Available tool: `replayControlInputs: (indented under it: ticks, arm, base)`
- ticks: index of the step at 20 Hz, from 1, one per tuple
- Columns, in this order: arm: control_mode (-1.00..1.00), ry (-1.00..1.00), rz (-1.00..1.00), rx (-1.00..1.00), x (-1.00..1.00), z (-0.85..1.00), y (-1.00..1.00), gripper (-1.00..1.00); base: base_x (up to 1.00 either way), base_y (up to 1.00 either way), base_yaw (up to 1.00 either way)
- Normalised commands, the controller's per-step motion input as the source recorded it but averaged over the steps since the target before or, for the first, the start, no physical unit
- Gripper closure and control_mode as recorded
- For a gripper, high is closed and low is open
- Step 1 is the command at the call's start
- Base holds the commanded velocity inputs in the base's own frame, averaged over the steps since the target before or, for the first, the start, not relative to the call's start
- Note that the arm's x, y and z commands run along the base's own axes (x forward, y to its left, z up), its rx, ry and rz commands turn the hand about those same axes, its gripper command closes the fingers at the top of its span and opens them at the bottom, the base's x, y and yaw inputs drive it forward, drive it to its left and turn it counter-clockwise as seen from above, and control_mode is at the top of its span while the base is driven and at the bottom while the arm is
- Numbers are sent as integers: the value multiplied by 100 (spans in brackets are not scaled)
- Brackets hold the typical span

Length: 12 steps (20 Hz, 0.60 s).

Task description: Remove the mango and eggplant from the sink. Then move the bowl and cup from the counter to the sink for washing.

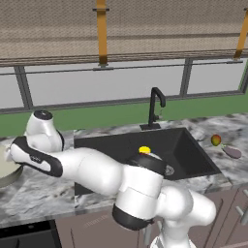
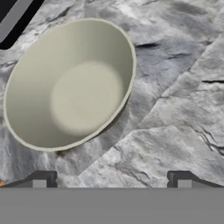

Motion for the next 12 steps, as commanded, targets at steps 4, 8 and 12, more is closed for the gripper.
replayControlInputs:
  ticks: [4,8,12]
  arm:
    - [-100,2,-2,0,3,-15,8,-100]
    - [-100,0,-2,0,1,-19,4,-100]
    - [-100,0,-1,0,2,-22,4,-100]
  base:
    - [0,0,0]
    - [0,0,0]
    - [0,0,0]
